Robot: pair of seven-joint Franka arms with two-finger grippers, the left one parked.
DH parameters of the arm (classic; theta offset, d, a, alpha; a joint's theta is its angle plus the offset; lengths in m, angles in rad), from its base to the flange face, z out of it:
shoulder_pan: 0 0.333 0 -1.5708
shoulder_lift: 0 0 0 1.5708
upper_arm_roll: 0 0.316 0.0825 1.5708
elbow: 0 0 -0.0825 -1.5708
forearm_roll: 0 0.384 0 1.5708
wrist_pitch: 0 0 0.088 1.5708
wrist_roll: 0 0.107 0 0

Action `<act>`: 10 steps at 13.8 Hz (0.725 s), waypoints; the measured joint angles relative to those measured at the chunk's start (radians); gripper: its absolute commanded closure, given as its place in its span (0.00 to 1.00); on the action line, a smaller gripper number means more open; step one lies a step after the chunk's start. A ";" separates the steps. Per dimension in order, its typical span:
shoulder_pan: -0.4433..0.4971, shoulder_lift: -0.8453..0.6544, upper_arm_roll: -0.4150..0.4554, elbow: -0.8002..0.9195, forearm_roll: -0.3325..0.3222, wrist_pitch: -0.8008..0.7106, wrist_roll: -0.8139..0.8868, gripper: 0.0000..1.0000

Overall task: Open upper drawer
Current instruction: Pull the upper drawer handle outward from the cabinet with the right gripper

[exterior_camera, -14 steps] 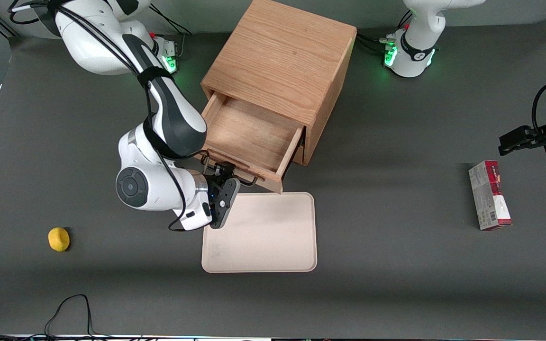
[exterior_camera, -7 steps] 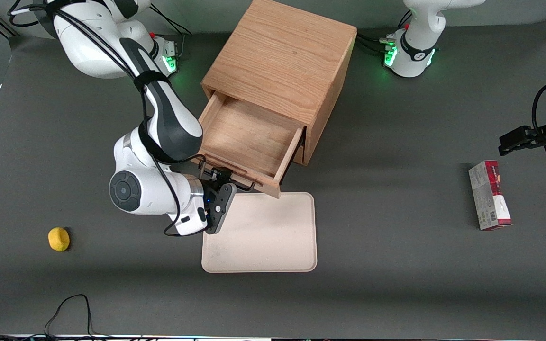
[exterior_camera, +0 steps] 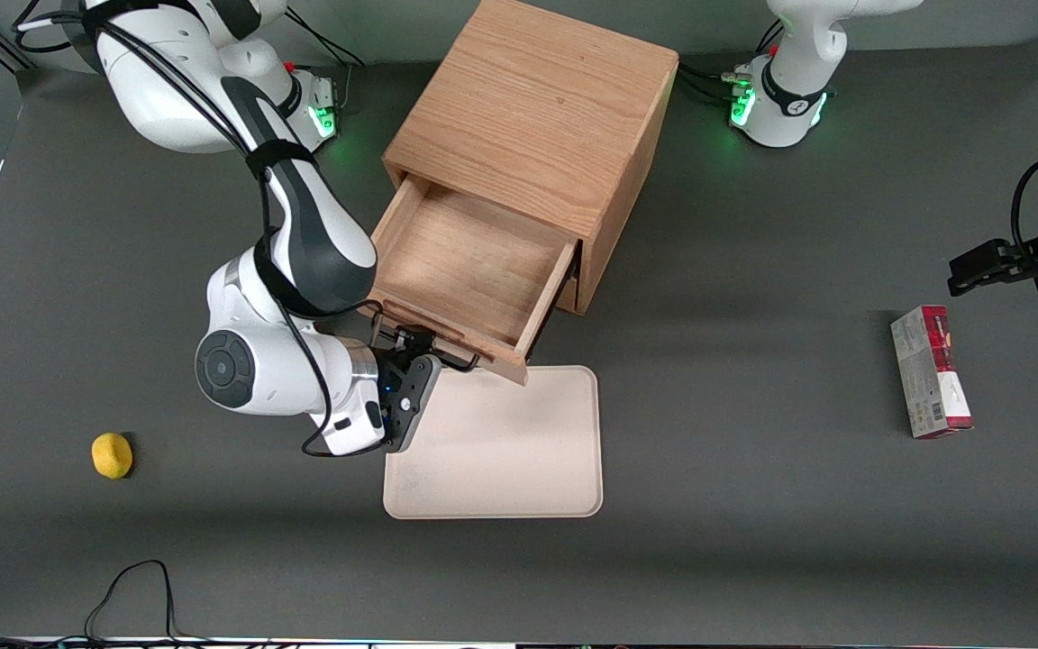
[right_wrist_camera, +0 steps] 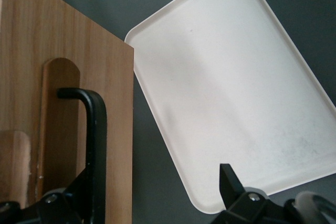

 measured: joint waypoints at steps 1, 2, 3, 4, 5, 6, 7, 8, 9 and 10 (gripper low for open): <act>-0.001 0.000 0.000 0.000 0.000 0.000 0.000 0.00; -0.001 0.000 0.000 0.001 0.000 0.000 0.000 0.00; -0.002 0.000 0.000 0.003 0.000 0.000 0.000 0.00; -0.003 0.001 0.000 0.006 0.000 0.000 0.000 0.00; -0.005 0.001 0.000 0.010 0.000 0.000 0.000 0.00; -0.008 0.001 0.000 0.014 0.000 -0.002 -0.001 0.00; -0.010 0.002 0.000 0.015 0.000 -0.005 -0.001 0.00; -0.012 0.002 0.000 0.018 0.000 -0.011 -0.001 0.00; -0.013 0.002 0.000 0.024 0.000 -0.019 -0.001 0.00; -0.014 0.002 0.000 0.030 0.000 -0.023 -0.001 0.00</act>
